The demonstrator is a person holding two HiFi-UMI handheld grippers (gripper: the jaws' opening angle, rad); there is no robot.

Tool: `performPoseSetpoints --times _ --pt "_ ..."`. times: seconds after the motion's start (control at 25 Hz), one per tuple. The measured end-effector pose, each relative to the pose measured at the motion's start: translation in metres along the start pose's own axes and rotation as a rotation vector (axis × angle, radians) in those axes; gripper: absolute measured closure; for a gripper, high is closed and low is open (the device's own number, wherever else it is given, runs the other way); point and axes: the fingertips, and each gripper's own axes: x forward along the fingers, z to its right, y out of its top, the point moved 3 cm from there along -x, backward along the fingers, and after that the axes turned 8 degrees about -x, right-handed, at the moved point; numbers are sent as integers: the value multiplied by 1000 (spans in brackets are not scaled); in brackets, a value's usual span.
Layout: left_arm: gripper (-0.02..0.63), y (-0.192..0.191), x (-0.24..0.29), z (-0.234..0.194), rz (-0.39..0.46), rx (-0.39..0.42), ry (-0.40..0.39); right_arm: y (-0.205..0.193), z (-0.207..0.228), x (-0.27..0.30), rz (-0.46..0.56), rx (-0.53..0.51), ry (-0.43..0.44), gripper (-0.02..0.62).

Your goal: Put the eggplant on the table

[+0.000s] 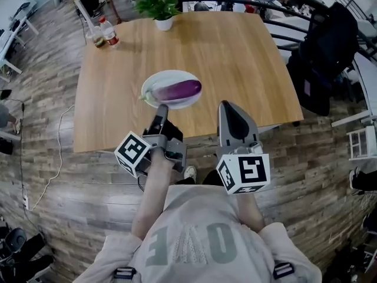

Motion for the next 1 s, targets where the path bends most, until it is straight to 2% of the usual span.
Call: performPoseSetpoints --times 0.16,0.48,0.76,1.0 --pt "586 -9 14 -7 -14 -23 21 -3 14 6 -23 -7 -12 577" --pt "586 -22 43 -12 8 -39 31 -3 35 29 -36 -28 42 577" --pt "586 -23 63 -8 35 -20 16 1 58 37 -15 -33 40 577" --pt "586 -32 68 -11 24 -13 18 -2 69 39 -22 -24 30 577"
